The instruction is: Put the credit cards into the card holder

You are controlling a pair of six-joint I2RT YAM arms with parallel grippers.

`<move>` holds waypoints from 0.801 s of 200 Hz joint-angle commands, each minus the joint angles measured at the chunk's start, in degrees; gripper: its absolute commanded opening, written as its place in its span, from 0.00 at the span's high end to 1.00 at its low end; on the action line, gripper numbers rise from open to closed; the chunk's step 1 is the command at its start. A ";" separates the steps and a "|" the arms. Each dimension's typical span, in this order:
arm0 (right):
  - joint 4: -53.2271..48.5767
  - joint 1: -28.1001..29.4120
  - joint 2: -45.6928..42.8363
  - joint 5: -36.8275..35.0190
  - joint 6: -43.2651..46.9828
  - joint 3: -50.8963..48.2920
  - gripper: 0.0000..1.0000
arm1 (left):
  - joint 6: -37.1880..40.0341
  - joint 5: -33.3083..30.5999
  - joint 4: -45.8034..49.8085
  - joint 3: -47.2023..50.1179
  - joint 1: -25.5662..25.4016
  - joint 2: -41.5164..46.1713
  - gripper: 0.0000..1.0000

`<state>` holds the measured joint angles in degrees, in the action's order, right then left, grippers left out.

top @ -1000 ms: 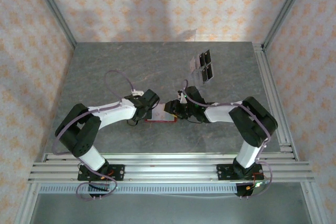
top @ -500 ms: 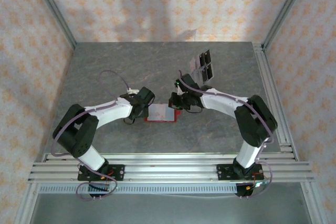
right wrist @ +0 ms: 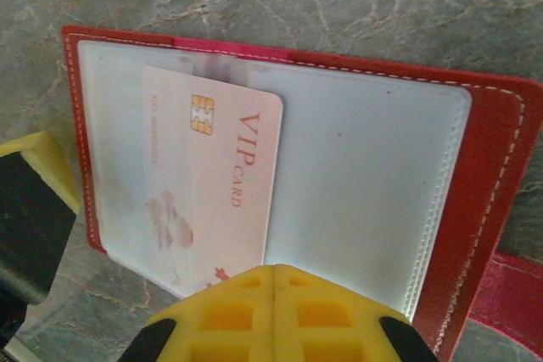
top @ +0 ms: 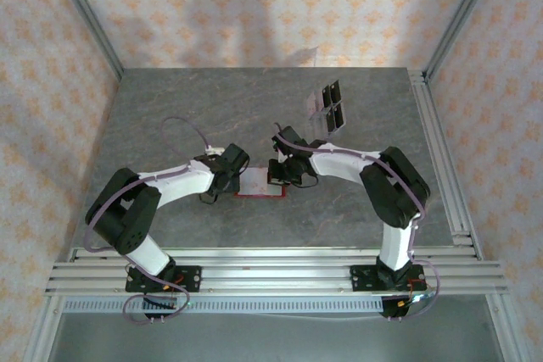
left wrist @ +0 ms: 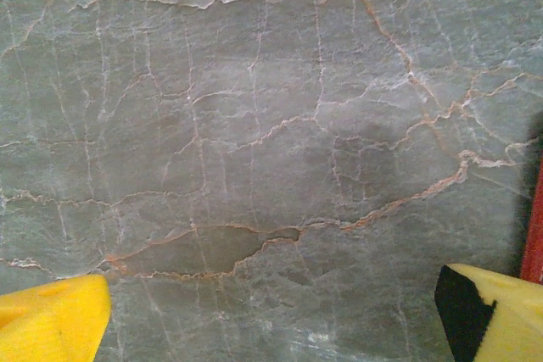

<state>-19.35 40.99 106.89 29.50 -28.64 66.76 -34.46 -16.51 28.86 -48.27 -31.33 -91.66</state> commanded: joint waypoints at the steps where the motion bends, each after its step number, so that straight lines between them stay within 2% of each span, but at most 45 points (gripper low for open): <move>1: -0.65 0.14 1.16 -1.66 -0.08 1.18 1.00 | 0.26 -0.26 -0.74 0.88 0.65 -0.88 0.00; 160: -1.28 2.77 7.22 -0.41 -0.14 7.51 1.00 | 0.08 1.03 -2.50 1.96 0.63 -1.07 0.00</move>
<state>-19.49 43.11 112.64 29.54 -28.67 72.03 -34.46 -15.62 26.70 -47.42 -31.09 -92.18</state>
